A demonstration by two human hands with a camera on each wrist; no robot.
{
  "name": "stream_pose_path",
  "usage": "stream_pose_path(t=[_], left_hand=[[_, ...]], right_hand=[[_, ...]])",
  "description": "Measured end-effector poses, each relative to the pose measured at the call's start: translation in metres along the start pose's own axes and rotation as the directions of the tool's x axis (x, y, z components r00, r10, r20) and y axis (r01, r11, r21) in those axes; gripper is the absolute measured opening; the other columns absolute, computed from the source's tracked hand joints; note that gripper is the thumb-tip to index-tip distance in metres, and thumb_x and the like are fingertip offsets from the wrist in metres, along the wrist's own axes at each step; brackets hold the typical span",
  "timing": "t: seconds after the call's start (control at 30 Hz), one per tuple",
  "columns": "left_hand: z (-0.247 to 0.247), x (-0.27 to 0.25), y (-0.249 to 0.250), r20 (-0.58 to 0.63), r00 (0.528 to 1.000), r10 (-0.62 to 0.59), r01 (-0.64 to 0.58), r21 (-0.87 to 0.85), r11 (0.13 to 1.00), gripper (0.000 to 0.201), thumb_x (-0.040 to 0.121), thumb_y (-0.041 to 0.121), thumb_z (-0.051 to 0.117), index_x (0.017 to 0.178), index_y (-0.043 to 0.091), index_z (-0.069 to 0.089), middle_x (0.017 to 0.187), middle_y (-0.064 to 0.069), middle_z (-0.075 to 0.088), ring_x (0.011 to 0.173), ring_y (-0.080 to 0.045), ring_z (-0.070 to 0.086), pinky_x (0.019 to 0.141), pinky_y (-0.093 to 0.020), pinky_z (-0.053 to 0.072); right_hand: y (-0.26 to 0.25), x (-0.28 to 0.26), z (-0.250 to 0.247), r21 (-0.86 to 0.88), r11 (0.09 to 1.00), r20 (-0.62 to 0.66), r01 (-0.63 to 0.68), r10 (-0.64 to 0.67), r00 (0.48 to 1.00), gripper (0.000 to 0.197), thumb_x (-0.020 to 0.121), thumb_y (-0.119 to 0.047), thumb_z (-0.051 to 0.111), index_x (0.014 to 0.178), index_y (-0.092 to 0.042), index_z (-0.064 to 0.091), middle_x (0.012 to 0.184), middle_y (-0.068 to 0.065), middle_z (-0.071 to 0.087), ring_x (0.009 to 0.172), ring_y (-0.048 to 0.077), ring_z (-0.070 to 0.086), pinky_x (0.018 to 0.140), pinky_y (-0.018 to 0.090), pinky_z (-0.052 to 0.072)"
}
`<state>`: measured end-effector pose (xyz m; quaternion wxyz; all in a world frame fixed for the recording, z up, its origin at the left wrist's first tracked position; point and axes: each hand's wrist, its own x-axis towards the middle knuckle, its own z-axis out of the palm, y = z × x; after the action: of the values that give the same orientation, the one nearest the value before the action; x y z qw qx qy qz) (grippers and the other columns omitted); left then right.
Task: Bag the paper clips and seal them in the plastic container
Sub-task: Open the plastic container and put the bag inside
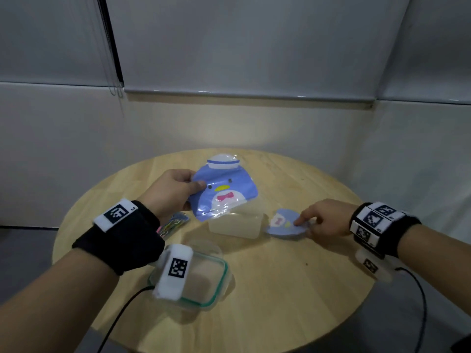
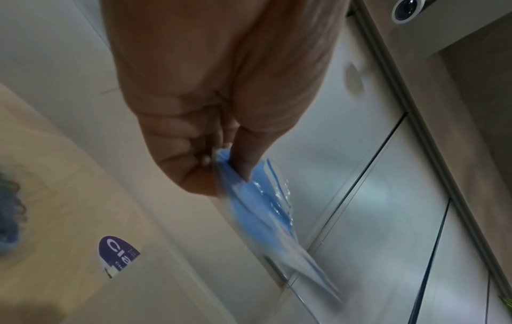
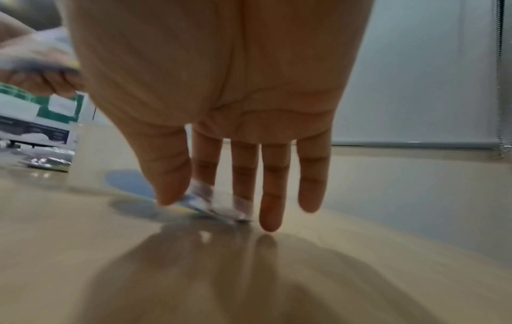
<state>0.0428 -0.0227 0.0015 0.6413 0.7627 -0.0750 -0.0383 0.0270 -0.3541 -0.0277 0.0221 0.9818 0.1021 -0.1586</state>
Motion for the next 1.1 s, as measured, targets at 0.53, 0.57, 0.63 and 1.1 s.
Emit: stream_pose_path(t=[0.53, 0.57, 0.63, 1.1], left_hand=[[0.021, 0.015, 0.016, -0.058, 0.907, 0.418, -0.381, 0.314, 0.870, 0.019, 0.085, 0.003, 0.067, 0.090, 0.022, 0.070, 0.080, -0.004, 0.069, 0.069, -0.015, 0.059, 0.075, -0.031, 0.050], [0.021, 0.017, 0.018, -0.099, 0.898, 0.429, -0.383, 0.305, 0.872, 0.025, 0.083, 0.000, 0.068, 0.089, 0.024, 0.067, 0.079, -0.003, 0.068, 0.069, -0.015, 0.059, 0.074, -0.029, 0.049], [0.021, 0.021, 0.018, -0.168, 0.885, 0.433, -0.382, 0.270, 0.884, 0.032, 0.081, -0.004, 0.069, 0.092, 0.025, 0.058, 0.075, -0.002, 0.067, 0.067, -0.011, 0.061, 0.070, -0.022, 0.049], [0.021, 0.036, -0.009, 0.175, 0.921, 0.347, -0.346, 0.775, 0.528, 0.024, 0.078, 0.009, 0.074, 0.101, 0.017, 0.076, 0.095, -0.005, 0.066, 0.077, -0.018, 0.057, 0.078, -0.025, 0.044]], right_hand=[[-0.104, 0.013, -0.113, 0.257, 0.880, -0.605, 0.400, -0.177, 0.777, 0.021, 0.090, -0.014, 0.051, 0.106, -0.016, 0.062, 0.092, 0.001, 0.061, 0.087, 0.020, 0.056, 0.079, 0.027, 0.043], [-0.109, 0.015, -0.114, 0.329, 0.840, -0.589, 0.433, -0.176, 0.789, 0.020, 0.091, -0.016, 0.050, 0.103, -0.017, 0.065, 0.094, 0.003, 0.064, 0.090, 0.022, 0.058, 0.085, 0.031, 0.045], [-0.114, 0.012, -0.115, 0.489, 0.727, -0.570, 0.482, -0.152, 0.807, 0.023, 0.091, -0.030, 0.050, 0.096, -0.015, 0.067, 0.093, 0.006, 0.067, 0.088, 0.021, 0.060, 0.086, 0.037, 0.046], [-0.128, 0.031, -0.041, -0.259, 0.946, -0.576, 0.196, -0.314, 0.755, 0.027, 0.086, -0.007, 0.044, 0.110, -0.016, 0.056, 0.102, 0.010, 0.061, 0.087, 0.032, 0.059, 0.060, 0.032, 0.030]])
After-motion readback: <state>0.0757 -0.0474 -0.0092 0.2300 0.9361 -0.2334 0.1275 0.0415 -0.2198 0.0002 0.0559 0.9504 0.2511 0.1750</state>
